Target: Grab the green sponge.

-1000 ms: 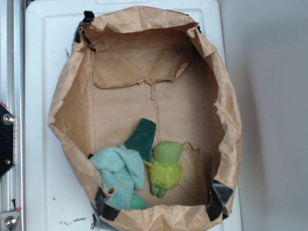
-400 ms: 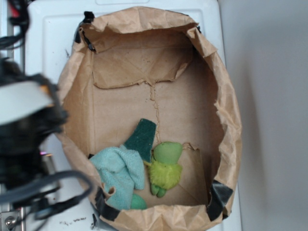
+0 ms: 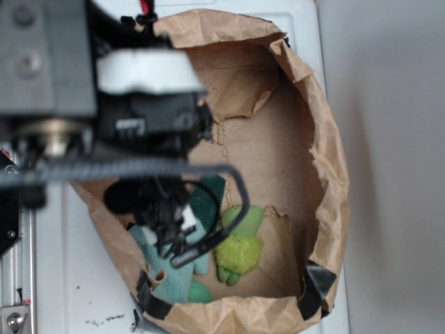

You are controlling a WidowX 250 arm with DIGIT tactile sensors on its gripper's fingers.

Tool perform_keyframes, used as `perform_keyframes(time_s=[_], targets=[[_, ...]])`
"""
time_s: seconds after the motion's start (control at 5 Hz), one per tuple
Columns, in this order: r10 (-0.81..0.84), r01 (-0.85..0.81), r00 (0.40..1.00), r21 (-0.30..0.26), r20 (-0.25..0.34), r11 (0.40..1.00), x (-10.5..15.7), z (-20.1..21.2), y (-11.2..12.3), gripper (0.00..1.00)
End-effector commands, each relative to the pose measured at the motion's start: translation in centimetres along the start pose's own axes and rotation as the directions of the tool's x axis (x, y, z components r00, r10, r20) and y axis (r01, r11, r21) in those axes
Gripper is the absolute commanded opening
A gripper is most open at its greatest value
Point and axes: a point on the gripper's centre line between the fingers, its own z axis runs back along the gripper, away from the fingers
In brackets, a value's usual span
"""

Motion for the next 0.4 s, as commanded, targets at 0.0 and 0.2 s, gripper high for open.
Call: perform_keyframes(time_s=[0.0,0.2], targets=[[0.127,-0.133,0.986,-0.049,-0.106,0.99,2.3,-3.1,-0.2,1.0],[0.146,-0.153,0.975,-0.029,-0.165,0.988,2.1,-5.0,-1.6,1.0]])
